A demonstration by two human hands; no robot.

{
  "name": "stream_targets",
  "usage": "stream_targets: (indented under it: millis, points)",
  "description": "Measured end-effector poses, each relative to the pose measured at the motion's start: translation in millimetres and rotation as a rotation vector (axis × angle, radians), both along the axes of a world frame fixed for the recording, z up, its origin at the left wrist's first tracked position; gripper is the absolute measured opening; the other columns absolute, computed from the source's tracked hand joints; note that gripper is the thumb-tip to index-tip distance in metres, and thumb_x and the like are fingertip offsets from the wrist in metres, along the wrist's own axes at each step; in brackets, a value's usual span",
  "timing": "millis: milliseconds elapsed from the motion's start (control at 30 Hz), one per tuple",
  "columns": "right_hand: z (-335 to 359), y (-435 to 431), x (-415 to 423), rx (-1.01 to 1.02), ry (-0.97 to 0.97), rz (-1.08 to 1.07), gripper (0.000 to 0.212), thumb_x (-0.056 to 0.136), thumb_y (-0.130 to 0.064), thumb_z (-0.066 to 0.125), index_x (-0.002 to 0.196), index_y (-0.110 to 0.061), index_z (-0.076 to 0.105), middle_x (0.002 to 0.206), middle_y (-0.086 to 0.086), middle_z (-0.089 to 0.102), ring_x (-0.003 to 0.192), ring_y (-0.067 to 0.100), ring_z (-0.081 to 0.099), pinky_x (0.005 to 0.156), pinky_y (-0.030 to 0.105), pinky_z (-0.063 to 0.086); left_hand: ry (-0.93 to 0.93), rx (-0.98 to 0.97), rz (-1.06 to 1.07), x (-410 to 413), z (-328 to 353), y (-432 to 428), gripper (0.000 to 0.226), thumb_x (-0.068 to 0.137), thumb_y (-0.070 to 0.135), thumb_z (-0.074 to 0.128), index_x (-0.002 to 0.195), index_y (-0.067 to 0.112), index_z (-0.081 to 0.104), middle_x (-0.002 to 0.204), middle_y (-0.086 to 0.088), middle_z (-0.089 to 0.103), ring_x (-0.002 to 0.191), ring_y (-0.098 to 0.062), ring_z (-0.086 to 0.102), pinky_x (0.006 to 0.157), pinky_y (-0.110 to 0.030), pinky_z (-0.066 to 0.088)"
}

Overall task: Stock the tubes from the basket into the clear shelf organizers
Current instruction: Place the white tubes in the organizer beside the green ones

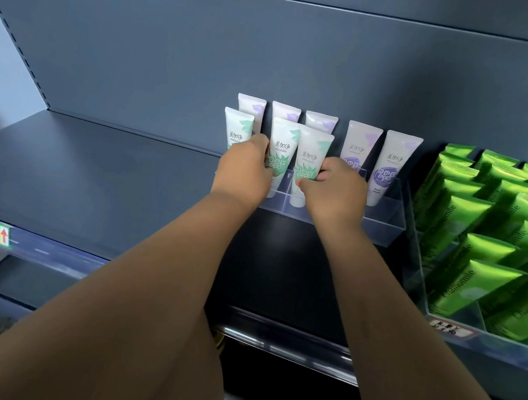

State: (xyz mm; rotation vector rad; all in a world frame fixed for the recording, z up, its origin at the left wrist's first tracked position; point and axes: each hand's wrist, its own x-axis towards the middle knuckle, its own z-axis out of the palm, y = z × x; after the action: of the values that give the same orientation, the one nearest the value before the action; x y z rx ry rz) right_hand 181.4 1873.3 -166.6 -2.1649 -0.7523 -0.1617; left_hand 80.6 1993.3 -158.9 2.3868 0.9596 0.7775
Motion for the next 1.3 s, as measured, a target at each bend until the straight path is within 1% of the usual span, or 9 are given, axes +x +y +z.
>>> stream_targets:
  millis: [200, 367, 600, 667, 767, 867, 967, 1100, 1300]
  points:
    - [-4, 0, -2, 0.024, 0.001, -0.019, 0.031, 0.082, -0.035, 0.079, 0.105, -0.018, 0.068, 0.114, 0.0, 0.075, 0.105, 0.018, 0.07, 0.079, 0.032, 0.059, 0.011, 0.007, 0.071, 2, 5, -6, 0.016, 0.082, 0.001, 0.059, 0.094, 0.01, 0.055, 0.093, -0.007, 0.067, 0.084, -0.032, 0.063, 0.075, -0.047, 0.058]
    - [-3, 1, -3, -0.001, -0.047, -0.024, 0.032, 0.081, -0.036, 0.078, 0.104, -0.017, 0.068, 0.114, 0.001, 0.074, 0.106, 0.02, 0.07, 0.076, 0.03, 0.058, -0.019, -0.034, 0.103, 3, 9, -13, 0.016, 0.081, 0.007, 0.064, 0.091, 0.012, 0.053, 0.087, -0.005, 0.066, 0.082, -0.031, 0.063, 0.074, -0.046, 0.058]
    - [-4, 0, -2, -0.005, -0.041, -0.014, 0.03, 0.081, -0.037, 0.078, 0.103, -0.018, 0.068, 0.114, 0.0, 0.074, 0.105, 0.019, 0.07, 0.075, 0.027, 0.057, -0.07, -0.117, 0.162, 3, 17, -18, 0.019, 0.083, 0.016, 0.066, 0.077, 0.015, 0.047, 0.084, -0.001, 0.063, 0.078, -0.027, 0.06, 0.069, -0.035, 0.051]
    - [-4, 0, -1, -0.01, -0.039, -0.013, 0.03, 0.082, -0.036, 0.078, 0.101, -0.017, 0.068, 0.111, 0.0, 0.075, 0.103, 0.019, 0.07, 0.072, 0.025, 0.054, -0.098, -0.172, 0.169, 3, 17, -19, 0.015, 0.079, 0.016, 0.067, 0.078, 0.011, 0.053, 0.08, -0.002, 0.066, 0.074, -0.026, 0.06, 0.067, -0.034, 0.051]
    - [-5, 0, -1, -0.006, -0.045, -0.012, 0.029, 0.081, -0.036, 0.078, 0.097, -0.015, 0.069, 0.103, 0.0, 0.075, 0.097, 0.019, 0.07, 0.065, 0.023, 0.048, -0.126, -0.228, 0.182, 3, 18, -22, 0.016, 0.077, 0.018, 0.066, 0.073, 0.011, 0.052, 0.071, -0.004, 0.063, 0.064, -0.025, 0.052, 0.06, -0.029, 0.044]
    - [-8, 0, -4, -0.032, -0.084, -0.03, 0.033, 0.081, -0.041, 0.078, 0.102, -0.016, 0.072, 0.106, 0.003, 0.072, 0.103, 0.024, 0.065, 0.074, 0.033, 0.057, -0.147, -0.247, 0.185, 2, 21, -28, 0.014, 0.079, 0.015, 0.063, 0.073, 0.01, 0.052, 0.068, -0.003, 0.058, 0.06, -0.024, 0.047, 0.057, -0.027, 0.041]
    - [-7, -1, -8, -0.067, -0.111, -0.092, 0.035, 0.083, -0.042, 0.077, 0.107, -0.016, 0.073, 0.111, 0.007, 0.062, 0.11, 0.03, 0.052, 0.087, 0.04, 0.053, -0.136, -0.27, 0.155, 0, 24, -37, 0.01, 0.079, 0.007, 0.063, 0.078, 0.007, 0.053, 0.076, -0.006, 0.061, 0.068, -0.025, 0.053, 0.058, -0.029, 0.044]
    - [-8, 0, -14, -0.085, -0.157, -0.137, 0.038, 0.083, -0.045, 0.077, 0.102, -0.013, 0.07, 0.111, 0.008, 0.059, 0.109, 0.03, 0.05, 0.089, 0.043, 0.051, -0.115, -0.267, 0.131, -4, 27, -45, 0.012, 0.081, 0.011, 0.068, 0.087, 0.004, 0.061, 0.082, -0.006, 0.066, 0.074, -0.027, 0.06, 0.053, -0.026, 0.04]
    - [-7, 0, -15, -0.125, -0.171, -0.161, 0.04, 0.085, -0.047, 0.073, 0.106, -0.013, 0.069, 0.113, 0.009, 0.06, 0.111, 0.031, 0.05, 0.092, 0.042, 0.049, -0.023, -0.188, 0.135, -18, 27, -47, 0.012, 0.083, 0.02, 0.065, 0.087, 0.009, 0.061, 0.08, -0.001, 0.067, 0.081, -0.025, 0.064, 0.073, -0.032, 0.053]
